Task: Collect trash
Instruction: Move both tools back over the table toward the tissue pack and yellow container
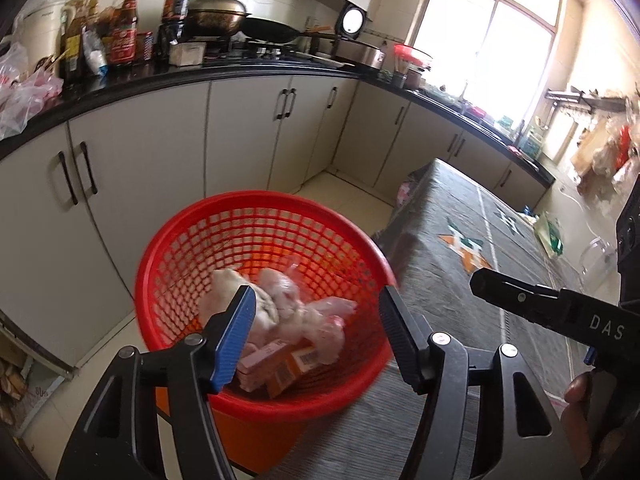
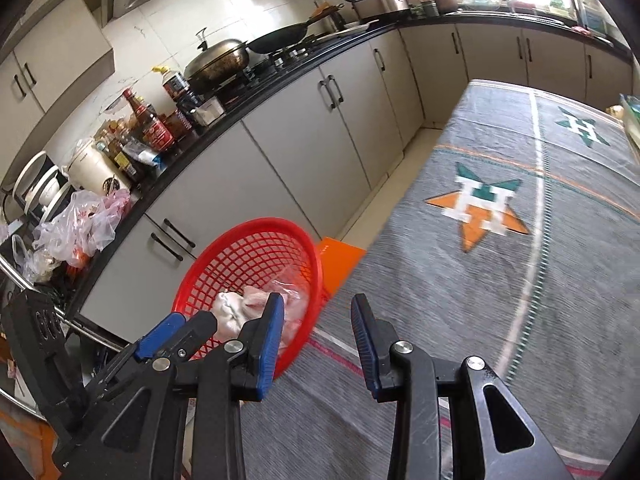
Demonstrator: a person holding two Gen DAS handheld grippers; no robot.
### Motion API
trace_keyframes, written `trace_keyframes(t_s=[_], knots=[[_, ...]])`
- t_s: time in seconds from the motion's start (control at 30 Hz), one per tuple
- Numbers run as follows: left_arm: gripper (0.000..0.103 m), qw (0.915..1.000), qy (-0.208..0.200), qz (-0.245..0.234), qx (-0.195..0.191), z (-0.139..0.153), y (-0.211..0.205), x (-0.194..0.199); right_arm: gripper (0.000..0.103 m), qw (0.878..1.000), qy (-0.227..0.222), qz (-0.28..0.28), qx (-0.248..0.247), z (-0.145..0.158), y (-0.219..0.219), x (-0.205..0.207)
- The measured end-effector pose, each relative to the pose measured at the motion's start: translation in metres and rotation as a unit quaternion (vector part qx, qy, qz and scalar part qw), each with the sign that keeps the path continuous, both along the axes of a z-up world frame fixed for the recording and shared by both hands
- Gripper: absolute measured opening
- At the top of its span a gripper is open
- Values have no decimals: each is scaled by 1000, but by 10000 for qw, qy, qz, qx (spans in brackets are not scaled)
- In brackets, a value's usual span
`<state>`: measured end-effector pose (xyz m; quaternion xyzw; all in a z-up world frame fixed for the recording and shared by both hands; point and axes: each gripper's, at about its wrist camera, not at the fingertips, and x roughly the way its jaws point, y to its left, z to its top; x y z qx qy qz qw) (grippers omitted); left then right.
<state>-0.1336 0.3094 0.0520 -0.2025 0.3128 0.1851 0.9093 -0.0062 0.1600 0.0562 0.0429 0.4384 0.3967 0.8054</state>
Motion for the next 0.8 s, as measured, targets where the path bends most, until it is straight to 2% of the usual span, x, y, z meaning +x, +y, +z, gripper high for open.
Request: trace_keyframes(t_s=[0.23, 0.37, 0.47, 0.57, 0.7, 0.8], knots=[[63, 9990, 83, -414, 147, 8, -40, 13, 38, 9993, -51, -370, 91, 6, -58, 8], [63, 9969, 141, -725, 287, 14, -69, 22, 38, 9965, -183, -807, 103, 13, -116, 20], [64, 9944, 179, -976, 369, 18, -93, 28, 38, 9903, -264, -1365, 34, 17, -173, 38], [64, 9916, 207, -1215, 393, 20, -115, 36, 38, 9767, -189, -2136, 47, 19, -242, 60], [64, 9860, 313, -1574, 448, 23, -149, 52, 38, 9495, -106, -3126, -246, 19, -325, 88], [65, 9789, 421, -1958, 403, 27, -174, 68, 38, 9279, 37, -3676, -614, 10, -366, 111]])
